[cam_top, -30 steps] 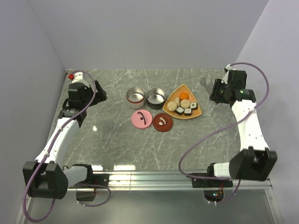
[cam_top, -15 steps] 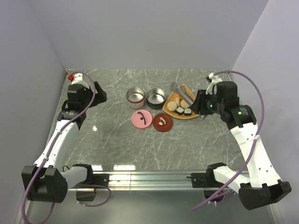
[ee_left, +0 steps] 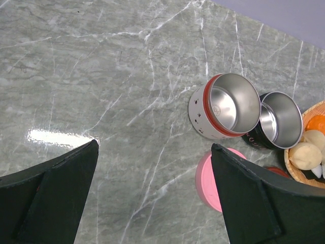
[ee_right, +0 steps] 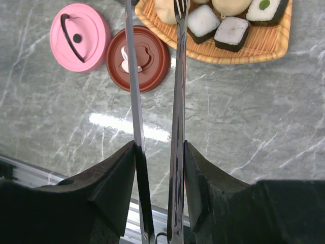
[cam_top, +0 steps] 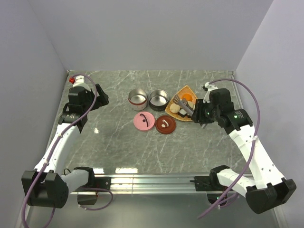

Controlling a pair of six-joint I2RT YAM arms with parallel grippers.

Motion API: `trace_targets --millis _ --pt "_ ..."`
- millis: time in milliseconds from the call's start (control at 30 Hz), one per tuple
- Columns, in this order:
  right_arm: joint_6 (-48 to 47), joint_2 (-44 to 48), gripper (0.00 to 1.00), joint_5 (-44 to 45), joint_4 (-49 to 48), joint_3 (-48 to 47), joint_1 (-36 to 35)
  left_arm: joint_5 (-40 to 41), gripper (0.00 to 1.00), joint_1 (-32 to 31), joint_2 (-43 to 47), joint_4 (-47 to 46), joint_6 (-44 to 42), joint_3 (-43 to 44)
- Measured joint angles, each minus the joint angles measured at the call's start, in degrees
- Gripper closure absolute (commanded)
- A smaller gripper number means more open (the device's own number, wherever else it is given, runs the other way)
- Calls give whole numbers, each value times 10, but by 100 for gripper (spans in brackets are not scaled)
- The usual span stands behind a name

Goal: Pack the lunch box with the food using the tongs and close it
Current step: Pick up the food using the clamp

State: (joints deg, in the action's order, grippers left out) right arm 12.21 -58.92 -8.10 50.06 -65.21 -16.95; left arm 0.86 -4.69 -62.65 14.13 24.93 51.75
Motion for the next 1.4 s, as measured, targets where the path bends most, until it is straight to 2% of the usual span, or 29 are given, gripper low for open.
trace_targets --millis 400,1033,1133,1167,1267,1400 --pt "1 -48 53 76 -21 14 -23 0 1 0 2 3 0 0" --pt "1 -76 53 88 -50 57 -55 0 1 0 3 3 1 -8" --pt "1 -82 60 91 -57 61 -60 0 0 0 3 3 2 -8" --pt "0 -84 68 92 -60 63 -61 0 1 0 3 3 2 -8" --pt "-1 -90 80 92 -65 63 -64 0 0 0 3 3 2 -8" --pt "-2 -94 85 95 -67 61 -70 0 1 0 3 3 2 -8"
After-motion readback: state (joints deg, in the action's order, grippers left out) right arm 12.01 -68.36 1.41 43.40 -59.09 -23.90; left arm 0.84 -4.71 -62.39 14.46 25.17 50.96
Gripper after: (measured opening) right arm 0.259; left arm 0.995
